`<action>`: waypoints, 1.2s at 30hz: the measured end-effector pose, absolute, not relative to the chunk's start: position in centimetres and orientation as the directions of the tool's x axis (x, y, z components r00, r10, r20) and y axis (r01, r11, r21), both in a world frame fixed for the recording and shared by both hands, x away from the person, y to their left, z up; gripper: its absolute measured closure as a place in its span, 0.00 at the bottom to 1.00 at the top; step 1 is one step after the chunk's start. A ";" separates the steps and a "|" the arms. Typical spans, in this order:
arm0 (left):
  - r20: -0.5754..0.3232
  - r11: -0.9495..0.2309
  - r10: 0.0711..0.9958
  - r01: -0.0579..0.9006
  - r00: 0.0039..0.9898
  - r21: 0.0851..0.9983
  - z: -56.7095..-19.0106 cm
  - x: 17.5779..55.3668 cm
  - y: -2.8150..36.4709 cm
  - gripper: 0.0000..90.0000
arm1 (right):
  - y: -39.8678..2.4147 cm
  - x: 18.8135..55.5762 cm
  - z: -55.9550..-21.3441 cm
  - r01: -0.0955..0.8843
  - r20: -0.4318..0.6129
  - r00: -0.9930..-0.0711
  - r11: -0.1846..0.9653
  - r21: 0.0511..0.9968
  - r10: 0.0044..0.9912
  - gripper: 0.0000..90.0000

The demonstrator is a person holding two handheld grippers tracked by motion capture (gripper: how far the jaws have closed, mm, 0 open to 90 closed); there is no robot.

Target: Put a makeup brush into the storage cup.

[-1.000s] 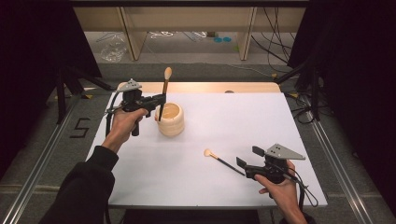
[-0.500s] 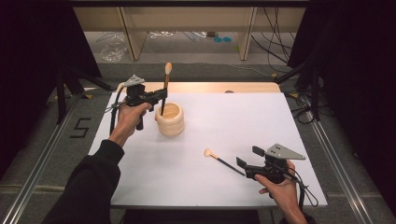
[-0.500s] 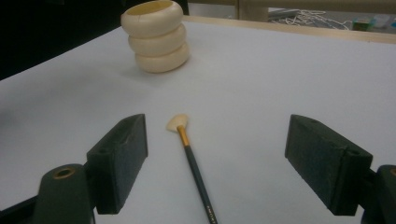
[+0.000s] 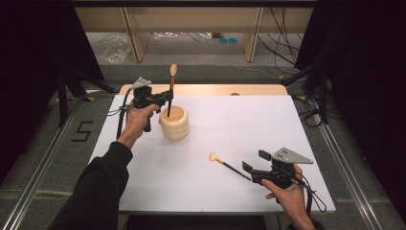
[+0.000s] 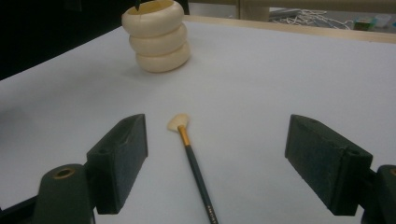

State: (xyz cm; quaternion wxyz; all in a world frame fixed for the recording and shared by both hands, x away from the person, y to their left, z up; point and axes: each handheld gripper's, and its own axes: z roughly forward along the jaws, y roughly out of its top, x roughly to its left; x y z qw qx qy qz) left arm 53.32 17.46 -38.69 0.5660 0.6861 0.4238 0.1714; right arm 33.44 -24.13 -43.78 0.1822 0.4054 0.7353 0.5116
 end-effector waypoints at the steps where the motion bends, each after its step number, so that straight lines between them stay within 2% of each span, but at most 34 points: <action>1: -0.245 -0.001 0.776 0.390 0.581 0.921 -38.8 53.3 17.4 0.87 | -24.1 33.4 -43.8 0.410 0.147 -0.605 0.147 0.900 0.783 0.25; 13: -0.219 -0.025 0.767 0.369 0.603 0.929 -39.4 53.4 16.8 0.87 | -24.1 33.4 -43.8 0.408 0.146 -0.611 0.152 0.900 0.778 0.25; 34: -0.234 -0.023 0.768 0.390 0.597 0.921 -40.9 53.2 16.6 0.87 | -24.0 33.4 -43.8 0.411 0.150 -0.614 0.151 0.899 0.775 0.25; 36: -0.232 -0.029 0.763 0.391 0.603 0.920 -41.0 53.1 16.4 0.87 | -24.2 33.3 -43.6 0.426 0.133 -0.606 0.179 0.887 0.784 0.25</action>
